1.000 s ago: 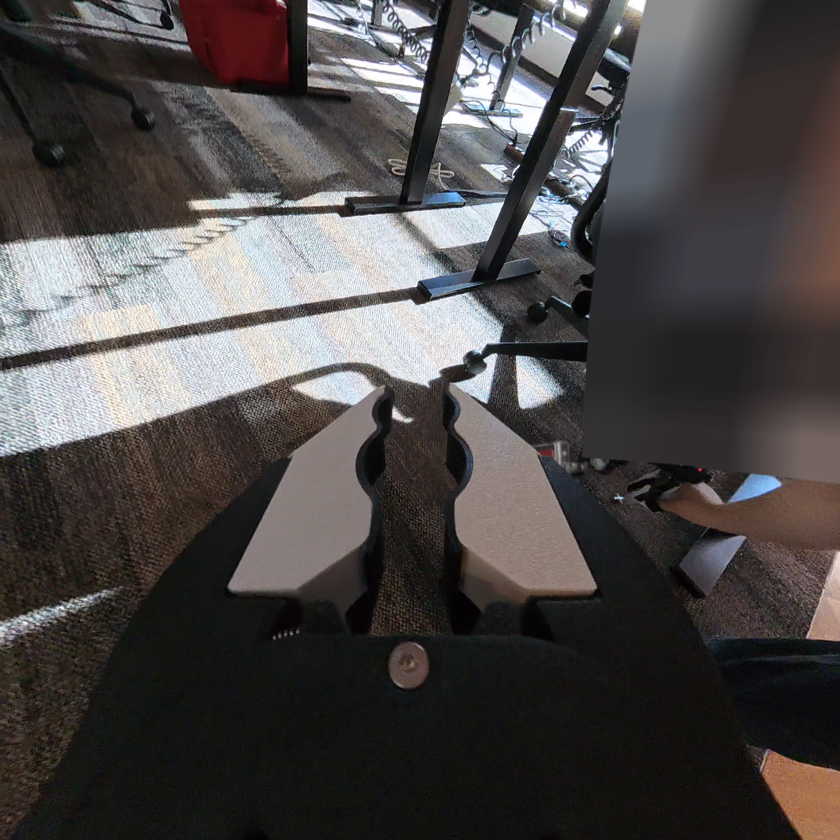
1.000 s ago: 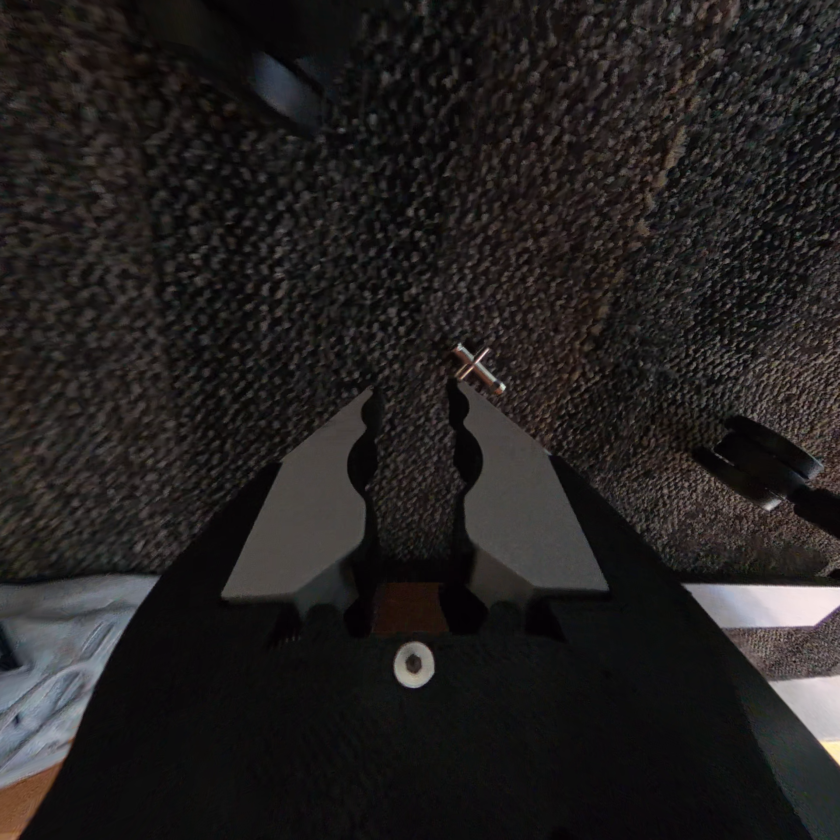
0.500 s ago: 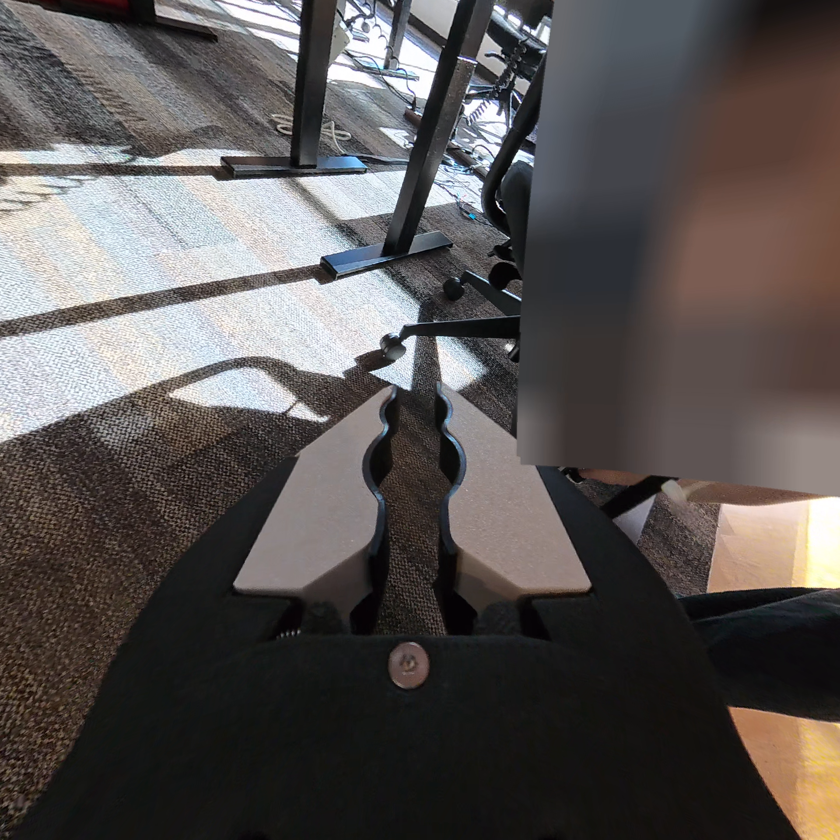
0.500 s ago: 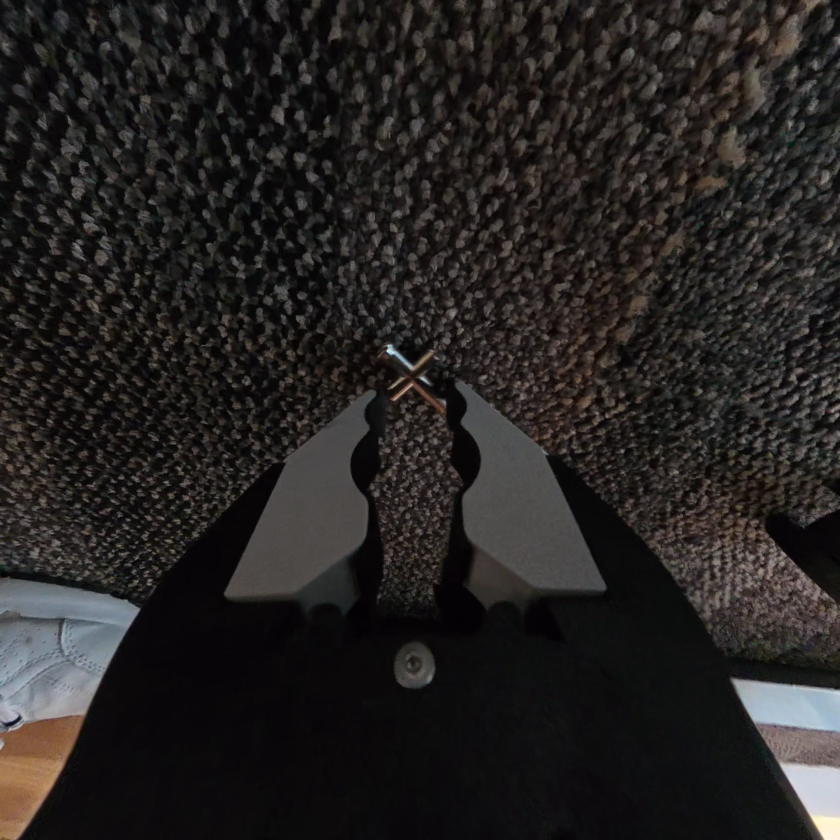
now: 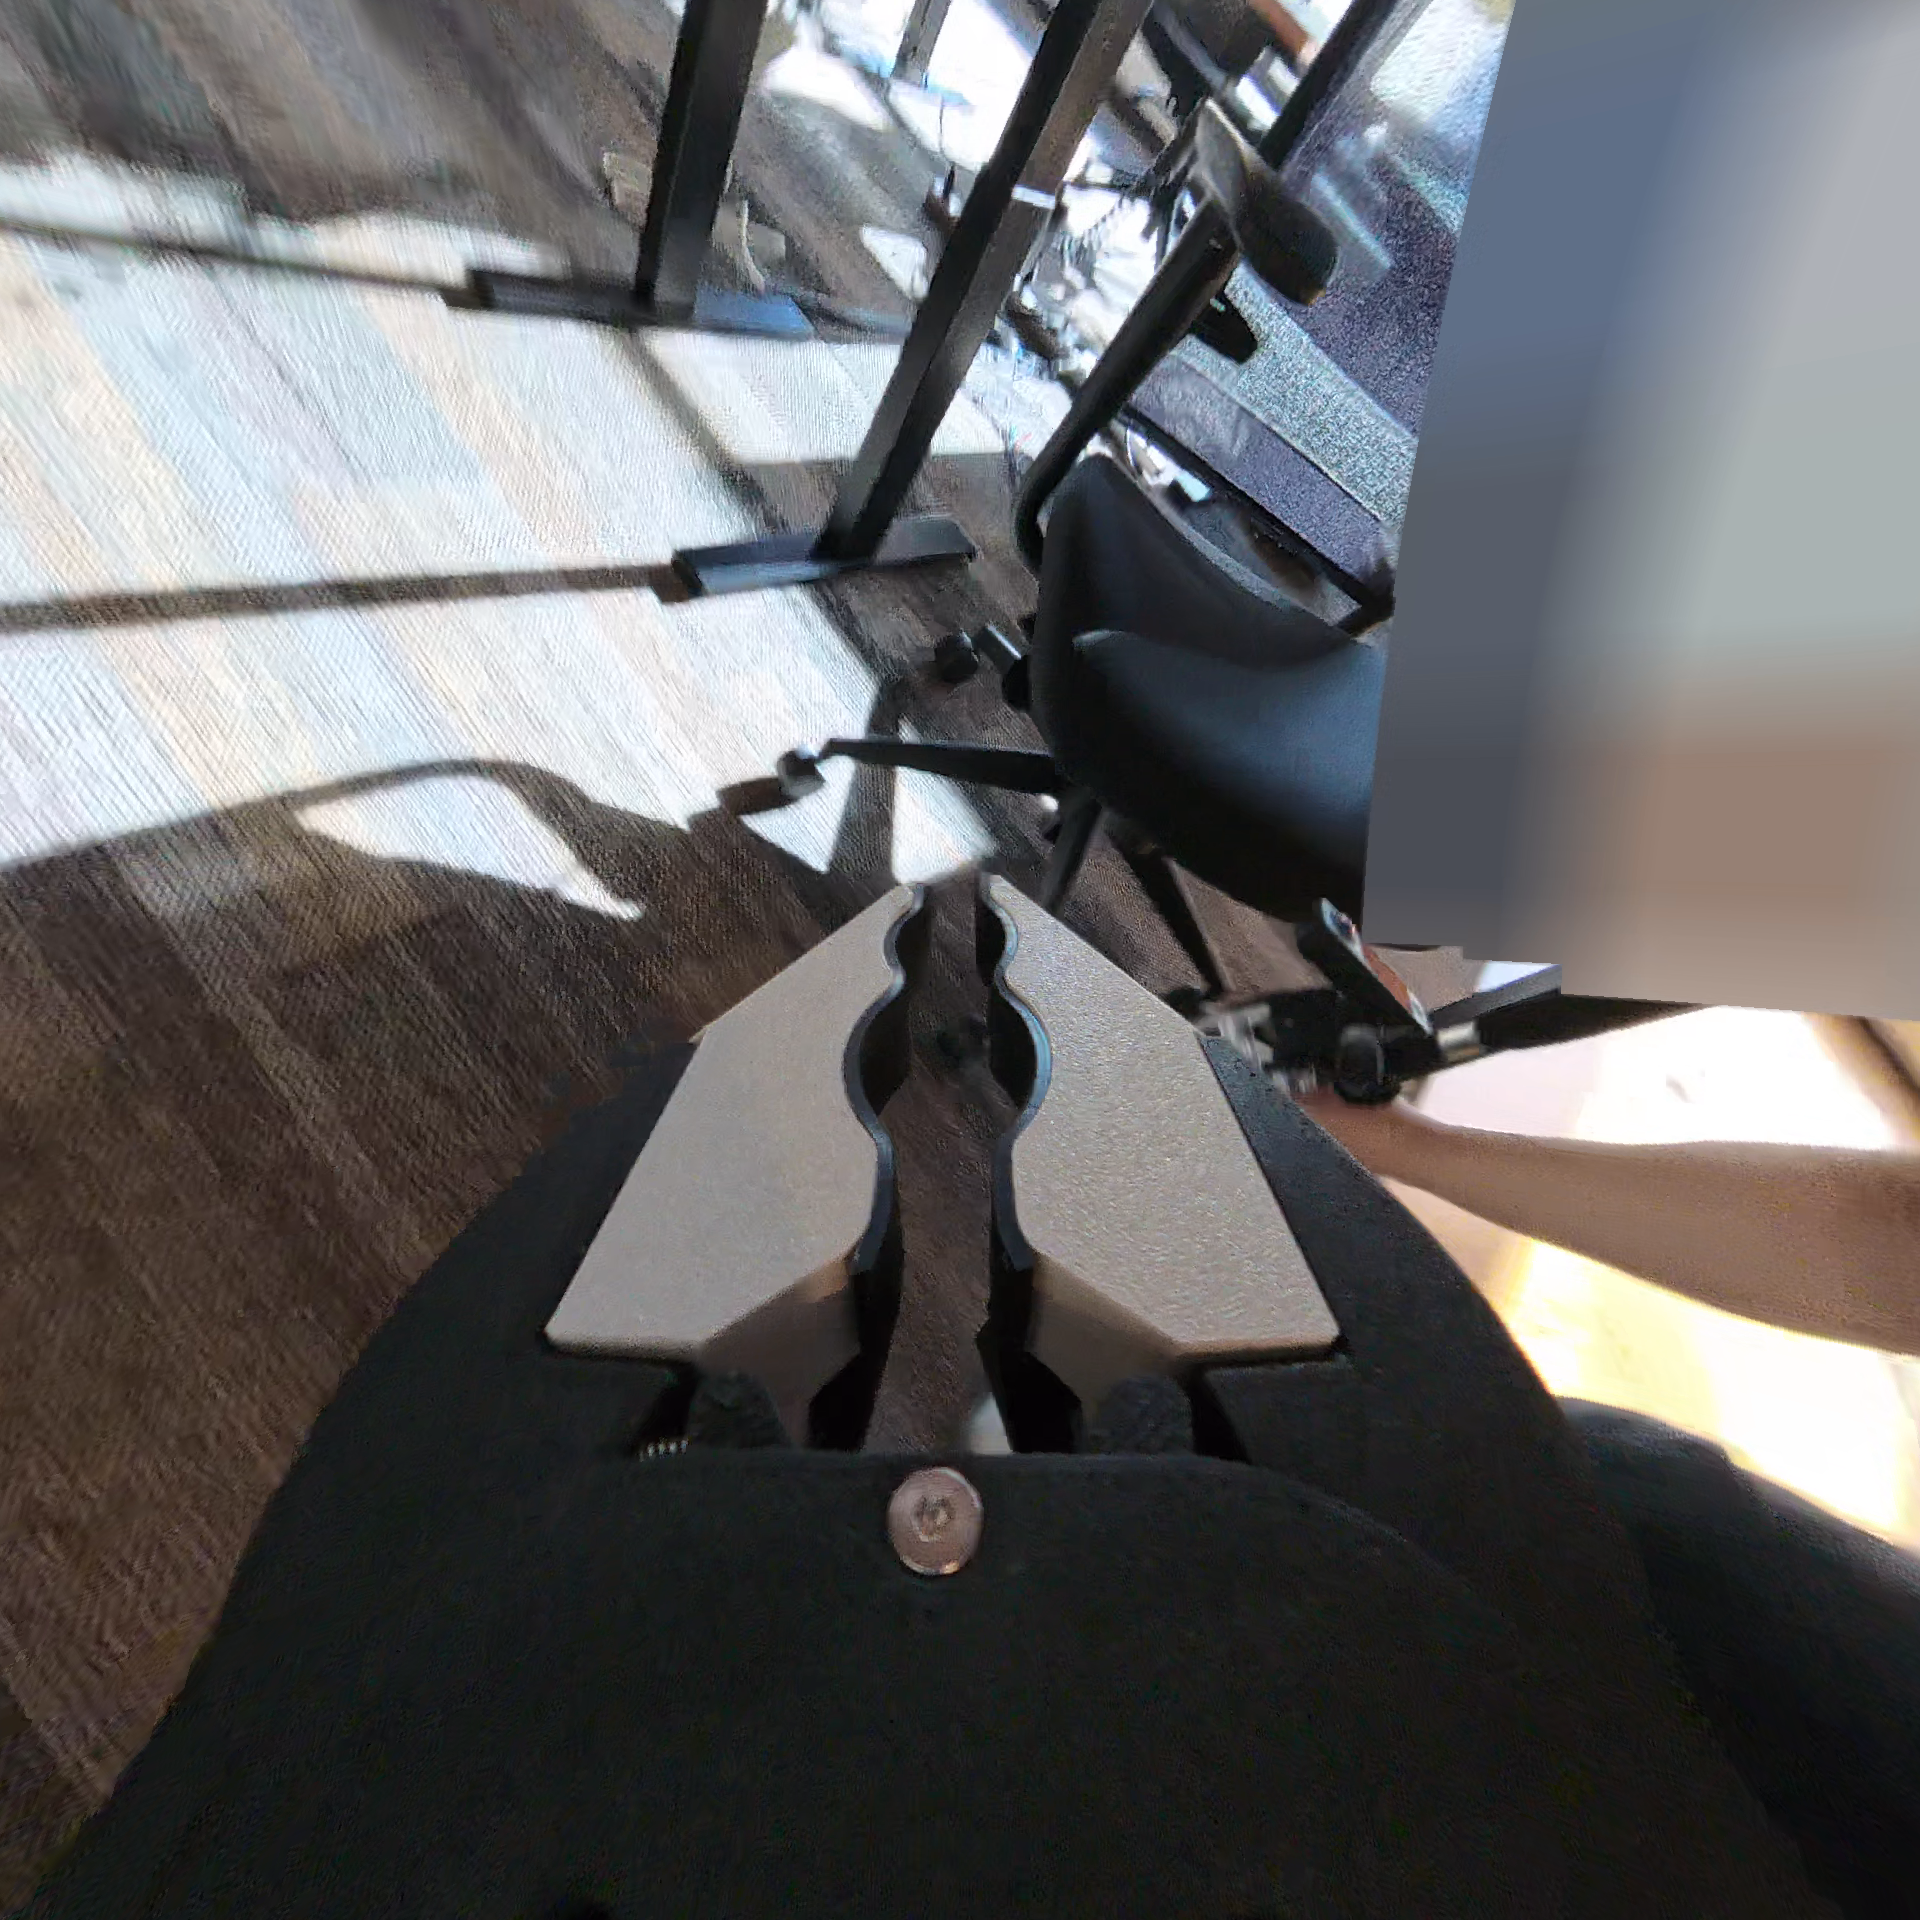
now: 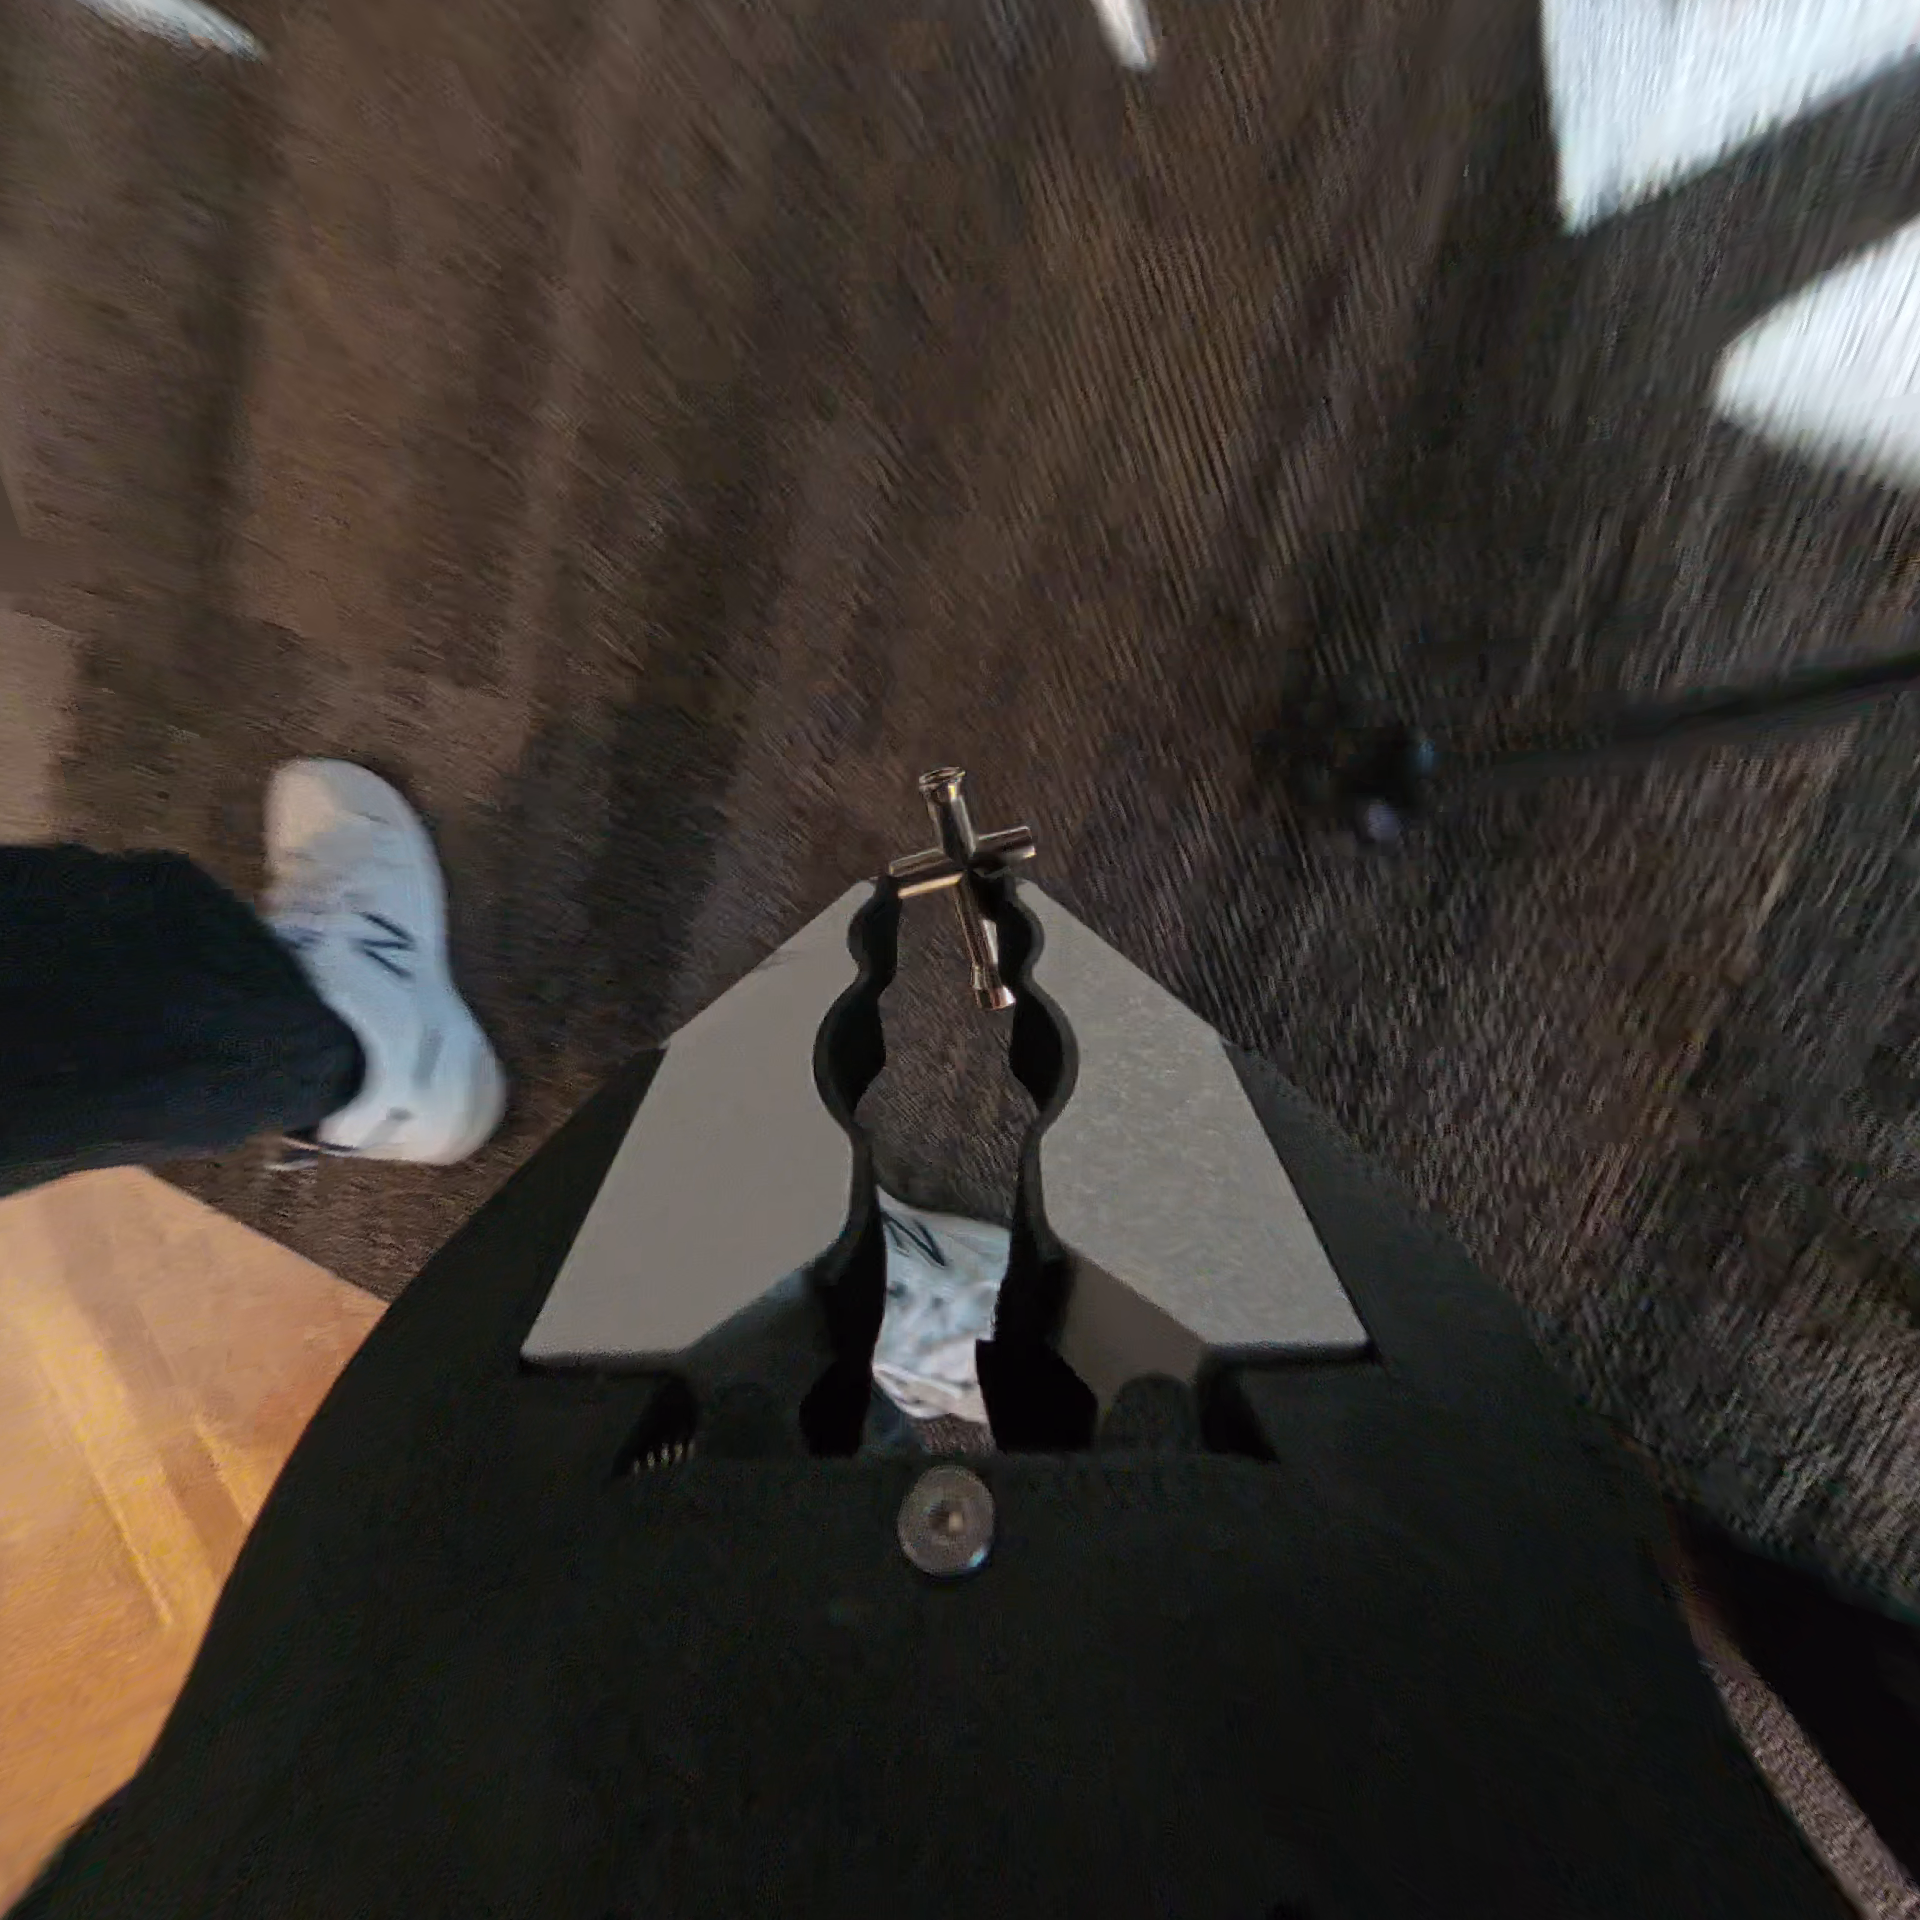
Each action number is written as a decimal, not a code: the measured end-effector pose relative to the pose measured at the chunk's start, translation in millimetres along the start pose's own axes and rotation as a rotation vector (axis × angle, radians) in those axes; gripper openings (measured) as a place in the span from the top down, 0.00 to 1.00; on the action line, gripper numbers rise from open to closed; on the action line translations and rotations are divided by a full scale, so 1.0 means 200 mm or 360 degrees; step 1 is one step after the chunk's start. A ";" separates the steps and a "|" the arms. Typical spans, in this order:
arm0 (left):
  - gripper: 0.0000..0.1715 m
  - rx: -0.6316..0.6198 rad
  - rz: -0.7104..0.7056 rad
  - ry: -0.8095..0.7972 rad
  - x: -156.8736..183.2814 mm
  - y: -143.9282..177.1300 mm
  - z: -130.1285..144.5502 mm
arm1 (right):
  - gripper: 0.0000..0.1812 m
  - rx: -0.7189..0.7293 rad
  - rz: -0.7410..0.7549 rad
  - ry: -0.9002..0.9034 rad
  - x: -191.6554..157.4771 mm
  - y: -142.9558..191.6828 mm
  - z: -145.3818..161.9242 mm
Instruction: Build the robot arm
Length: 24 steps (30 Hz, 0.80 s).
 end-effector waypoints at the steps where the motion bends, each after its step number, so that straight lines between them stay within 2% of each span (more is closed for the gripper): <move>1: 0.97 -0.0065 0.0045 0.0102 0.07 0.02 -0.08 | 0.90 0.0087 -0.0021 0.0069 -0.16 0.16 -0.20; 3: 0.97 -0.0191 0.0289 0.0250 0.28 0.03 -0.28 | 0.90 0.0275 -0.0038 0.0159 -0.47 0.52 -0.64; 4: 0.95 -0.0266 0.0375 0.0233 0.39 0.05 -0.39 | 0.90 0.0382 -0.0061 0.0192 -0.62 0.72 -0.85; 5: 0.95 -0.0306 0.0442 0.0156 0.49 0.06 -0.53 | 0.90 0.0470 -0.0033 0.0261 -0.74 0.92 -1.05; 7: 0.94 -0.0257 0.0567 -0.0022 0.72 0.11 -0.85 | 0.90 0.0617 0.0059 0.0379 -0.92 1.30 -1.41; 10: 0.88 -0.0275 0.0873 -0.0026 1.09 0.21 -1.27 | 0.90 0.0841 0.0109 0.0457 -1.18 1.83 -1.83; 12: 0.81 -0.0345 0.0989 -0.0048 1.32 0.27 -1.45 | 0.90 0.0979 0.0196 0.0575 -1.34 2.16 -2.03; 14: 0.79 -0.0373 0.1045 -0.0177 1.54 0.31 -1.55 | 0.90 0.1091 0.0303 0.0702 -1.48 2.44 -2.15; 17: 0.82 -0.0301 0.1127 -0.0314 1.85 0.37 -1.62 | 0.90 0.1180 0.0421 0.0826 -1.64 2.76 -2.19; 18: 0.86 -0.0290 0.1123 -0.0361 1.93 0.39 -1.62 | 0.90 0.1214 0.0463 0.0854 -1.67 2.85 -2.18; 20: 0.87 -0.0265 0.1064 -0.0447 2.06 0.41 -1.60 | 0.90 0.1238 0.0555 0.0904 -1.70 3.01 -2.13; 22: 0.89 -0.0254 0.1036 -0.0509 2.17 0.43 -1.57 | 0.90 0.1231 0.0618 0.0951 -1.71 3.13 -2.04; 24: 0.95 -0.0265 0.1086 -0.0554 2.30 0.45 -1.52 | 0.90 0.1217 0.0671 0.0973 -1.70 3.22 -1.96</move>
Point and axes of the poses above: each gripper's, where its closed fingertips meet, y back along the fingers, z out of its underside, x = y × z across the jaws, the point moved 2 cm from there along y, back along the fingers, and after that the axes turned 2 degrees about x, right-handed, at the moved point
